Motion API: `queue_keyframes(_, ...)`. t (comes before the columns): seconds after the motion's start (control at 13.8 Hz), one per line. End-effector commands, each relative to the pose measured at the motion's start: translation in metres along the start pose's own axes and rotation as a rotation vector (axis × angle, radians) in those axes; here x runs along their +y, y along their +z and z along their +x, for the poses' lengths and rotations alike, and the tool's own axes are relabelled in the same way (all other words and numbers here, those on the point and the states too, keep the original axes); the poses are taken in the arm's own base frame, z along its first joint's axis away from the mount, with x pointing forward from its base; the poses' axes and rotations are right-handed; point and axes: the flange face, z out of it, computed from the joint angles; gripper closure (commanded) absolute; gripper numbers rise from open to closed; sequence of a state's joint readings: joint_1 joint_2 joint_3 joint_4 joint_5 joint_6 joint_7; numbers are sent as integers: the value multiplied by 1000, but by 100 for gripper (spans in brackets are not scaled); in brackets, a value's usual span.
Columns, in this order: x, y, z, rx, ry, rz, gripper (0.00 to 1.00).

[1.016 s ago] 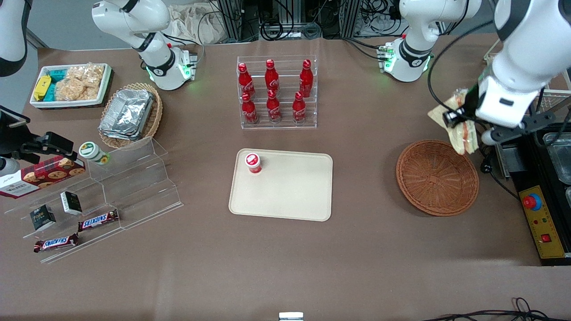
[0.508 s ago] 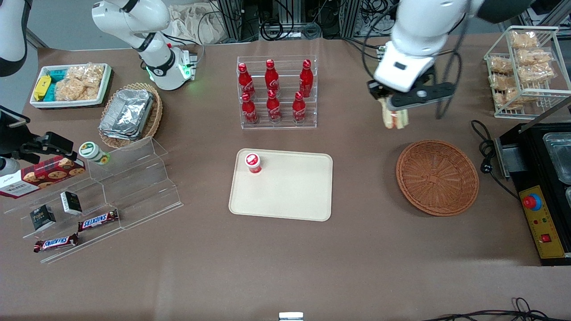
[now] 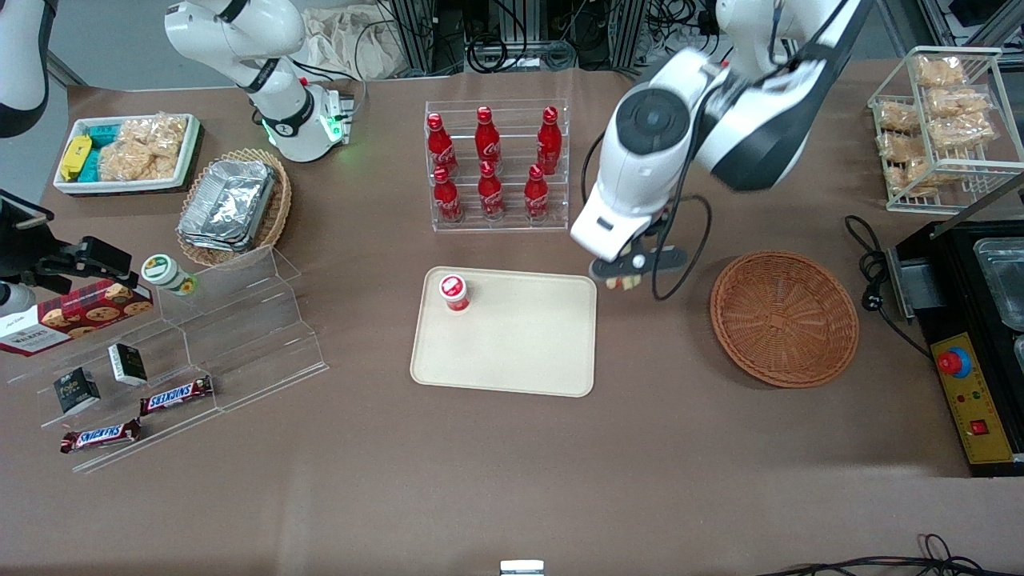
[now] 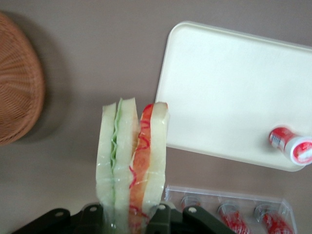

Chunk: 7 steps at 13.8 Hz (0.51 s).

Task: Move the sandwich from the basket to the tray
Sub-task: 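Carry the sandwich with the left gripper over the cream tray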

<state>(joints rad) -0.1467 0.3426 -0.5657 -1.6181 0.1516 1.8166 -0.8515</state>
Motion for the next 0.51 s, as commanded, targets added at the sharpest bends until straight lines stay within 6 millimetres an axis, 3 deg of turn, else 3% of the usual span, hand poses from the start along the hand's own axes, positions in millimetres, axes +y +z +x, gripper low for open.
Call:
queue_keyframes(0.0,28,49,19,26,-40,-8,74)
queue_keyframes(0.15,50,95,23,56,-45,-11,73)
queue_keyframes(0.44,62,172,37,86,-27,-9,71)
